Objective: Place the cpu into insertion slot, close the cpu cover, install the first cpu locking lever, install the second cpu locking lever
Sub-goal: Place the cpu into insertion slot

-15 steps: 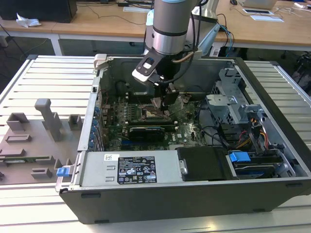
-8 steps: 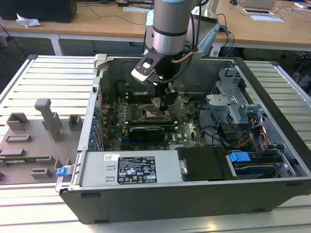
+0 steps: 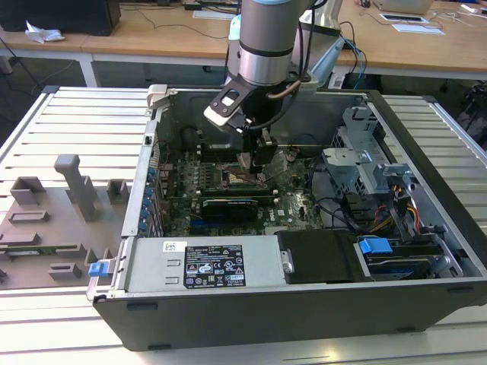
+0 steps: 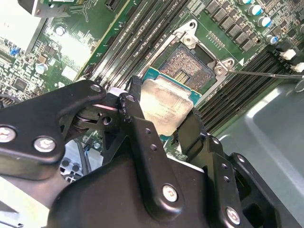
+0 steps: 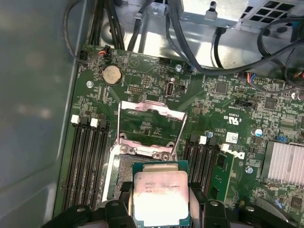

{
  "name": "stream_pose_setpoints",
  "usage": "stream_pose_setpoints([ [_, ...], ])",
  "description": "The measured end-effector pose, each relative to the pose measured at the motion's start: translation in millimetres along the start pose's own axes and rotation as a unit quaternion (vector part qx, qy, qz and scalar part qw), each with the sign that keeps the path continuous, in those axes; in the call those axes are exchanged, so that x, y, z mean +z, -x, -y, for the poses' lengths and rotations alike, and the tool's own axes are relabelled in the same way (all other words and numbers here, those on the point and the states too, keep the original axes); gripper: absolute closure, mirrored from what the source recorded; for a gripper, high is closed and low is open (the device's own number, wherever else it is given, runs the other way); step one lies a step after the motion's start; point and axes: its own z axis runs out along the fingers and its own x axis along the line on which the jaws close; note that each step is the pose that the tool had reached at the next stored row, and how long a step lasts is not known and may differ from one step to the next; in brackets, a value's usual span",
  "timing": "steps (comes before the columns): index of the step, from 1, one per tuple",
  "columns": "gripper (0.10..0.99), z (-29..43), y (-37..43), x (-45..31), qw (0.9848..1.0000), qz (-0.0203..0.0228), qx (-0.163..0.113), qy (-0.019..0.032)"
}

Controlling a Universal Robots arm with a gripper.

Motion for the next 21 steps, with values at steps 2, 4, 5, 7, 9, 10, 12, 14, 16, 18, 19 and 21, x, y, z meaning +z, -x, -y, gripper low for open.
stream_pose_setpoints([
  [2, 0.541, 0.0, 0.0, 0.0, 0.9999, 0.0003, 0.015, 0.0],
  [4, 0.541, 0.0, 0.0, 0.0, 0.9997, 0.0009, 0.023, -0.0001],
  [5, 0.541, 0.0, 0.0, 0.0, 0.9995, 0.0019, 0.03, -0.0002],
  [7, 0.541, 0.0, 0.0, 0.0, 0.999, 0.0076, 0.044, -0.0009],
  [9, 0.541, 0.0, 0.0, 0.0, 0.9986, 0.013, 0.052, -0.0016],
  [10, 0.541, 0.0, 0.0, 0.0, 0.998, 0.0194, 0.059, -0.0023],
  [12, 0.541, 0.0, 0.0, 0.1, 0.9975, 0.0239, 0.066, -0.0028],
  [14, 0.541, 0.0, 0.1, 0.0, 0.9967, 0.0258, 0.077, -0.0033],
  [16, 0.541, 0.1, 0.0, 0.1, 0.9959, 0.0258, 0.087, -0.0035],
  [18, 0.541, 0.1, 0.0, 0.1, 0.9953, 0.0258, 0.093, -0.0036],
  [19, 0.541, 0.1, 0.0, 0.2, 0.9953, 0.0257, 0.093, -0.0037],
  [21, 0.541, 0.0, 0.0, 0.2, 0.9953, 0.0257, 0.093, -0.0036],
])
